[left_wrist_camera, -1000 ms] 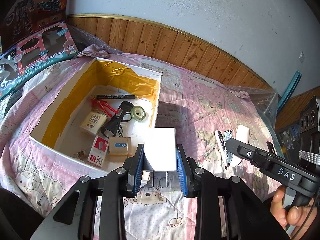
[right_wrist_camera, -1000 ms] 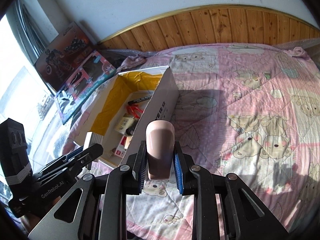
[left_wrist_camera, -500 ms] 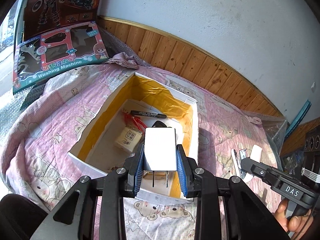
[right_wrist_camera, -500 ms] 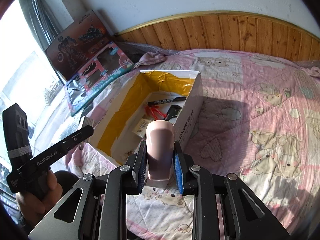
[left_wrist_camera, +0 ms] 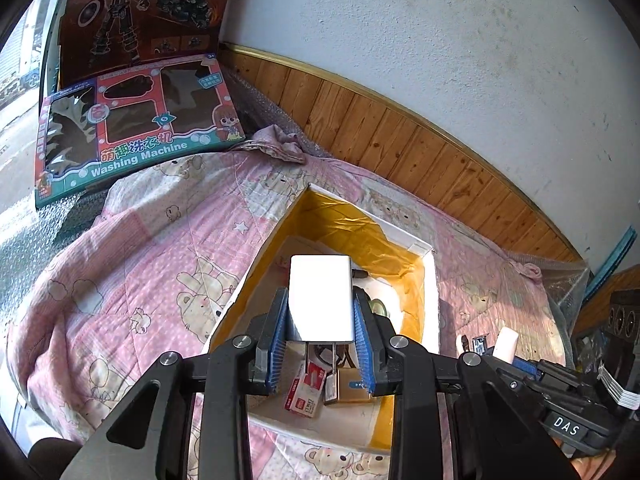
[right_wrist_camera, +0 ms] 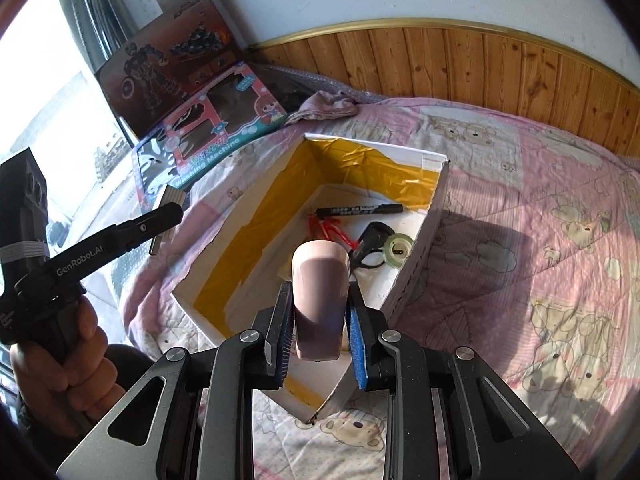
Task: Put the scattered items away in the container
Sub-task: 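Carry the pink clip with right gripper while left gripper carries the charger to the box, then lower into the box and open right gripper while left gripper releases the charger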
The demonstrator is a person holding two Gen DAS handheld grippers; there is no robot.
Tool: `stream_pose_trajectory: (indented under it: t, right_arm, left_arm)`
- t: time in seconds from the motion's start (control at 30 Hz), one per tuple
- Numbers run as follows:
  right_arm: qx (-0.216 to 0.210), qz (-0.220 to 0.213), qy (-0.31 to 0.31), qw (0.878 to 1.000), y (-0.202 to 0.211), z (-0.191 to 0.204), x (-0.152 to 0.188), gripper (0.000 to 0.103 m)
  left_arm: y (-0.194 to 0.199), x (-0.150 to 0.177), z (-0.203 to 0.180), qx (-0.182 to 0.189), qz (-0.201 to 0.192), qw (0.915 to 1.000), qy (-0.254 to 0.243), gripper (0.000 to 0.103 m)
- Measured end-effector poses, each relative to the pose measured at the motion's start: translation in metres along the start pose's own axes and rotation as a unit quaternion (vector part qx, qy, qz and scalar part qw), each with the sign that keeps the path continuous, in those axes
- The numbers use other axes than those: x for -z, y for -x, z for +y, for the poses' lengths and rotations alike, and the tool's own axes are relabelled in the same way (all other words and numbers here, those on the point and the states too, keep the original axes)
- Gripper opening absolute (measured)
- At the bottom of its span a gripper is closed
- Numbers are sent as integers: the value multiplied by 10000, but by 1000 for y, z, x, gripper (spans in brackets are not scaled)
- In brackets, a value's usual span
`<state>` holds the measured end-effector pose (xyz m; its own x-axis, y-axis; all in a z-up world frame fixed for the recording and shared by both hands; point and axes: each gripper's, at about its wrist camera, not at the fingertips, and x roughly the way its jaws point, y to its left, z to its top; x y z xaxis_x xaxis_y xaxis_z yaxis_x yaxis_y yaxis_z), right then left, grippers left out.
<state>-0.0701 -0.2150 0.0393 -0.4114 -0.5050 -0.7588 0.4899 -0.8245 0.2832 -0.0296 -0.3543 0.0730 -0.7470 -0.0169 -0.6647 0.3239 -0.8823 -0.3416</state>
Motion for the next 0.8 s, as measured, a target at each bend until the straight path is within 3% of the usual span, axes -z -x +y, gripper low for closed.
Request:
stream_pose_trajectory:
  t: [0.4,0.8]
  right_arm:
    - [211,412,290,9985,-55,-8,-17,26]
    - [449,828,627,9936,-101,-13,-21,26]
  left_arm:
    - [-66,-49,-29,71,289,9981,-533,31]
    - [-162,-59,-39,37,1113,9914,-695,31]
